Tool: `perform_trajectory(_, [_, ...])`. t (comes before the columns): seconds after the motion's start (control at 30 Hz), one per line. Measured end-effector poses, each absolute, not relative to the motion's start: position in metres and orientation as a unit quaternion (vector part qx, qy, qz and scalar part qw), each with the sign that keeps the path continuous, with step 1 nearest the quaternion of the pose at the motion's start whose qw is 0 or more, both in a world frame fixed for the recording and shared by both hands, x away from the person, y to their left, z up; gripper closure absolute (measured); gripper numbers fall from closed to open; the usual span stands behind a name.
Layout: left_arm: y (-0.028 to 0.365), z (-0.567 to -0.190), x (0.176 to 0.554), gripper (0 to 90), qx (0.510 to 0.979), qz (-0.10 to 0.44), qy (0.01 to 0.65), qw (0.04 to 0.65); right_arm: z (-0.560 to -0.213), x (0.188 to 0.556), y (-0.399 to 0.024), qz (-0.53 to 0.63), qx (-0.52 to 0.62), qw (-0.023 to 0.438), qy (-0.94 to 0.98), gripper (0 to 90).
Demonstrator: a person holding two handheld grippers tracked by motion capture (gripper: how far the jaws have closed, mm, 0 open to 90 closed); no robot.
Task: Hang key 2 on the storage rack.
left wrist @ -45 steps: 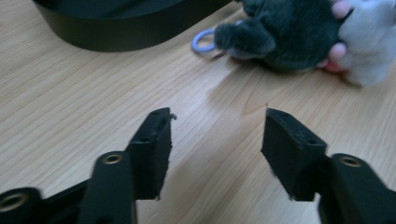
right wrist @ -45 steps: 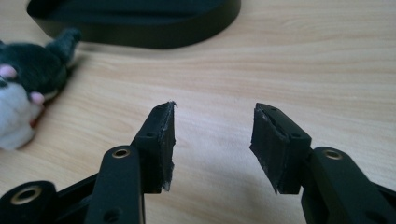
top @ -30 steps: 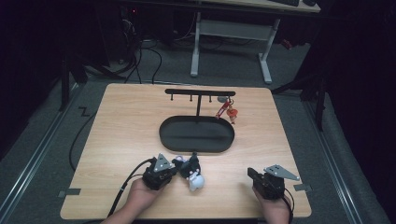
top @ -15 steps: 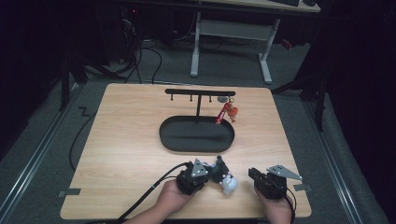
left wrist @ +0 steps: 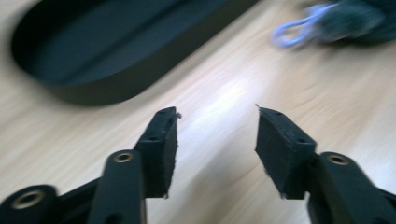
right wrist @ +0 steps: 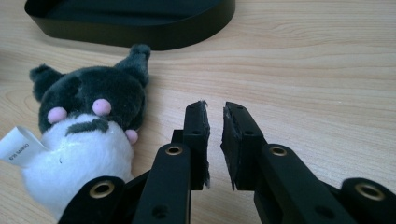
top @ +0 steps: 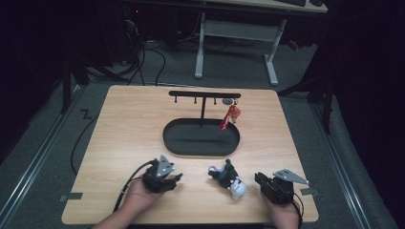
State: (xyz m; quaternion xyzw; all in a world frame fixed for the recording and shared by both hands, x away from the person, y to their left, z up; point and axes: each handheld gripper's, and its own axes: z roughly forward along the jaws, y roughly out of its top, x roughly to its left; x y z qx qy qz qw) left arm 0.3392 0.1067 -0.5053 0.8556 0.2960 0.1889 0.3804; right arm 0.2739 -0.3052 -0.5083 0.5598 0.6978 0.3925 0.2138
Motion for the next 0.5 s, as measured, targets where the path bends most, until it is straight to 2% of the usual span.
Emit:
perform_trajectory(0.2, [0.160, -0.515, 0.340, 40.0, 0.825, 0.186, 0.349, 0.404, -0.512, 0.277, -0.301, 0.377, 0.560, 0.216, 0.705, 79.5])
perform_trajectory(0.5, [0.170, -0.520, 0.341, 37.2, 0.826, 0.170, 0.341, 0.415, -0.516, 0.283, -0.298, 0.365, 0.572, 0.214, 0.703, 77.5])
